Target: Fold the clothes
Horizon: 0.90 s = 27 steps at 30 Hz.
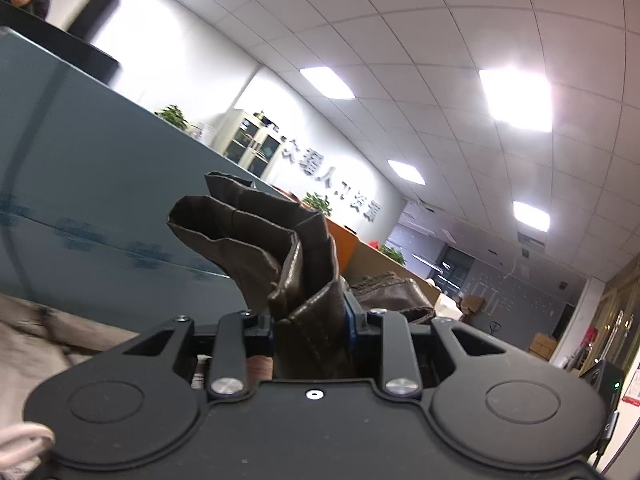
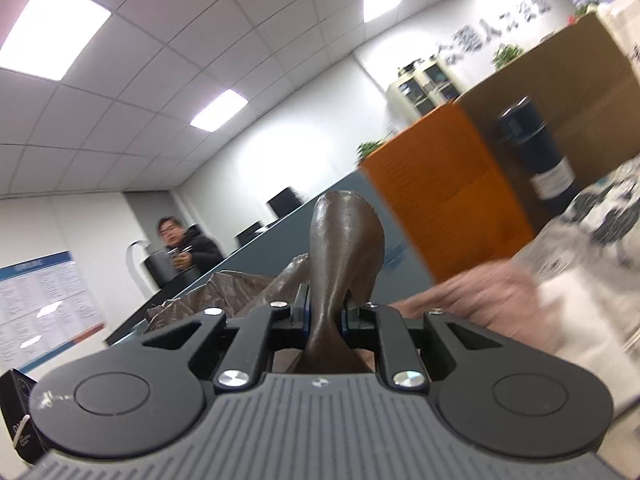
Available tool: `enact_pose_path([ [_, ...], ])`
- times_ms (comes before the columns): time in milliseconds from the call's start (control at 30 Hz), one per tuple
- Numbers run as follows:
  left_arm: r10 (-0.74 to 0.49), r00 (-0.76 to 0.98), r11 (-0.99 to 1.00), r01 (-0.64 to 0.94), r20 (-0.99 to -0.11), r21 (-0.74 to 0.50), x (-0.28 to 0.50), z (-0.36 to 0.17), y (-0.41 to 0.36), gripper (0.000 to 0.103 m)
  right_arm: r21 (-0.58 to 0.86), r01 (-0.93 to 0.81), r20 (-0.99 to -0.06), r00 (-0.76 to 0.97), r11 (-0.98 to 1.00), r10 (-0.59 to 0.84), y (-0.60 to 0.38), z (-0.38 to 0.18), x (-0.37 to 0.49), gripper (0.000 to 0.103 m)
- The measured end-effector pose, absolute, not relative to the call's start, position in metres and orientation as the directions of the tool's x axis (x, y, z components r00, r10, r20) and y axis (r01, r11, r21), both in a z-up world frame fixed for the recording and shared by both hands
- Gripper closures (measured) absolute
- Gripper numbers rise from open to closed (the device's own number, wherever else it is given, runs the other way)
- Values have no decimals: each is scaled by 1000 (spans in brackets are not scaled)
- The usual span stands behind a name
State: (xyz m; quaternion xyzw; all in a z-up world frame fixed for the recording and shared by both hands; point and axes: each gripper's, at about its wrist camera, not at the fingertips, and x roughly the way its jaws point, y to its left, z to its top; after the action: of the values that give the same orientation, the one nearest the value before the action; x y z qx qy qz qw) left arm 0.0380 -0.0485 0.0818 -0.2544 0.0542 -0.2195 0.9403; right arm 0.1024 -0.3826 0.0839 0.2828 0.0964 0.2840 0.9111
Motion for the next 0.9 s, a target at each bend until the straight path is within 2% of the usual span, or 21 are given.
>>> enact_pose_path([
  [200, -495, 869, 757, 421, -17, -499, 85, 65, -94, 73, 550, -363, -38, 888, 752, 457, -419, 72, 138, 91],
  [367, -469, 873, 785, 343, -133, -516, 119, 35, -103, 73, 556, -227, -143, 921, 799, 362, -434, 36, 178, 91],
  [467, -447, 879, 803, 314, -163, -507, 122, 25, -99, 73, 560, -167, -197, 924, 811, 327, -439, 14, 192, 90],
  [567, -417, 887, 821, 275, -197, -500, 120, 25, -95, 67, 563, -137, -231, 921, 815, 314, -440, 5, 196, 87],
  [600, -404, 890, 832, 262, -212, -489, 115, 26, -95, 62, 553, -126, -235, 925, 824, 300, -439, 6, 195, 85],
  [667, -351, 906, 867, 220, -235, -448, 110, 29, -95, 42, 531, -96, -242, 935, 842, 260, -437, 9, 191, 66],
  [700, -321, 915, 884, 197, -244, -424, 109, 30, -95, 27, 518, -66, -243, 945, 853, 221, -437, 12, 187, 60],
  [733, -288, 927, 896, 173, -240, -408, 107, 30, -92, 16, 501, -37, -239, 954, 865, 180, -435, 15, 182, 44],
  [767, -264, 936, 906, 158, -232, -393, 103, 31, -90, 12, 480, -15, -225, 964, 877, 140, -433, 20, 175, 31],
  [833, -231, 947, 918, 136, -223, -372, 93, 34, -85, 2, 448, 3, -192, 977, 894, 93, -426, 30, 163, 23],
  [900, -205, 955, 925, 119, -213, -360, 85, 38, -77, 0, 441, -14, -167, 981, 897, 97, -418, 41, 151, 21],
])
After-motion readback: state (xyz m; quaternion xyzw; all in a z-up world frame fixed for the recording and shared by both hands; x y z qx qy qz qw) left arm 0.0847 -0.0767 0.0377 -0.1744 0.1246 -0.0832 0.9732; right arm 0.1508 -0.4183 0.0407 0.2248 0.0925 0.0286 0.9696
